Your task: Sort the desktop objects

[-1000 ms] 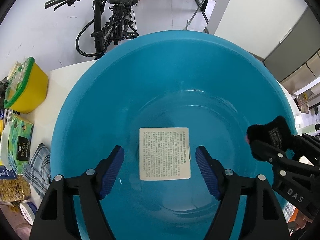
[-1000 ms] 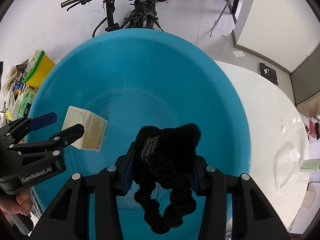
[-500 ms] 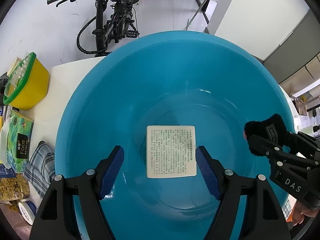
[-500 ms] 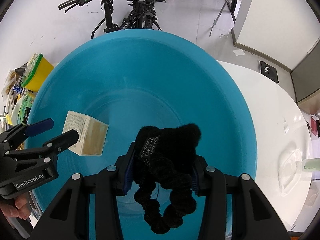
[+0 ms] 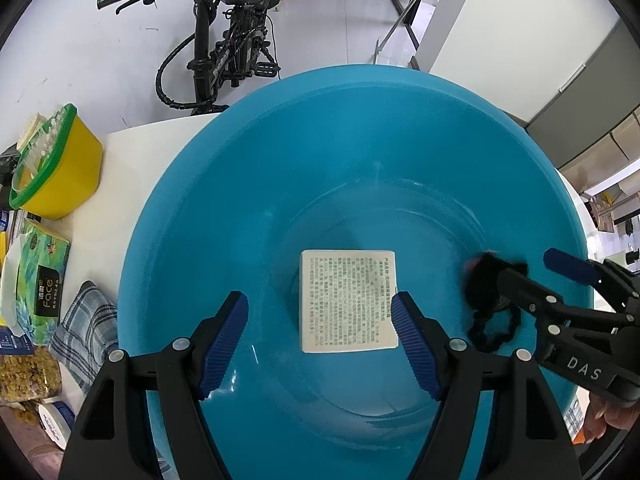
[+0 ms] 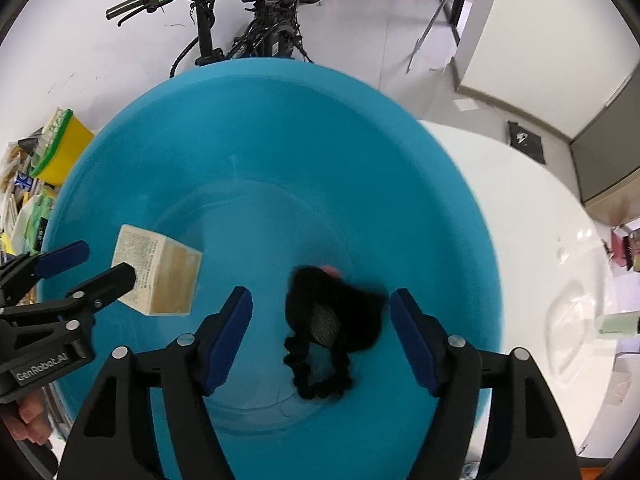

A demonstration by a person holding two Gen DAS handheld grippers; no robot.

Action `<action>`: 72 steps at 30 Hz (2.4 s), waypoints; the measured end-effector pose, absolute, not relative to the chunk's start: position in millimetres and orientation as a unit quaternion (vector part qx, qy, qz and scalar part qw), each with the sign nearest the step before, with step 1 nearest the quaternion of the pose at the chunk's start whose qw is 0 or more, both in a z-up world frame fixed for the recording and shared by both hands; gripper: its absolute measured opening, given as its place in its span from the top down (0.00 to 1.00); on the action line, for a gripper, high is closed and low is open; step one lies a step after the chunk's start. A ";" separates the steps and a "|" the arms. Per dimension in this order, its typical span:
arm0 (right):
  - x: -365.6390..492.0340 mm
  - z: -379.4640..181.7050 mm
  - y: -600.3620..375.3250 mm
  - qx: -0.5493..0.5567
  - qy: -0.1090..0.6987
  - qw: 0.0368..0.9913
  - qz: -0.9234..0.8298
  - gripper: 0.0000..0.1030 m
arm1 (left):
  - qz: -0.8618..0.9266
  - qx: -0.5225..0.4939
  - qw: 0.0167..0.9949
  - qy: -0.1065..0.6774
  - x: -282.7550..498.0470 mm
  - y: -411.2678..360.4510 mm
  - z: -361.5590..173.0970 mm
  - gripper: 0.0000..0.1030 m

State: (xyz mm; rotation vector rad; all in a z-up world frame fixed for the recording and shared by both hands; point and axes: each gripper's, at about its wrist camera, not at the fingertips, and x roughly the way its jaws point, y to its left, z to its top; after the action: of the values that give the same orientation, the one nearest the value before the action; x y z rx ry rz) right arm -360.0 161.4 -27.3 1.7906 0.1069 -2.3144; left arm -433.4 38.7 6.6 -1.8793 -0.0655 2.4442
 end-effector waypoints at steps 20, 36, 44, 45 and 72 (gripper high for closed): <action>-352.9 4.7 179.0 0.525 -0.013 0.098 -0.846 0.32 | 0.850 -0.524 0.039 -0.046 -421.5 29.9 39.5 0.26; -325.2 74.2 168.1 0.260 -0.029 0.104 -0.959 0.01 | 0.965 -0.260 0.037 -0.021 -381.1 24.7 109.1 0.00; -309.7 82.5 148.9 0.203 0.027 0.101 -0.974 0.00 | 0.974 -0.223 0.031 0.011 -368.6 32.4 114.7 0.00; -309.5 82.6 147.7 0.201 0.027 0.101 -0.974 0.00 | 0.975 -0.222 0.030 0.008 -368.6 33.0 114.6 0.00; -281.8 93.8 172.1 0.189 0.016 0.077 -0.979 0.00 | 0.973 -0.220 0.060 -0.037 -340.9 2.3 131.7 0.00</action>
State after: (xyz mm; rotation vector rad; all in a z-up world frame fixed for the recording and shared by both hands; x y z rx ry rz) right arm -281.8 172.1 93.8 0.5663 0.0481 -2.9338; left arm -340.9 2.3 131.7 -0.6675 -0.1111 2.9453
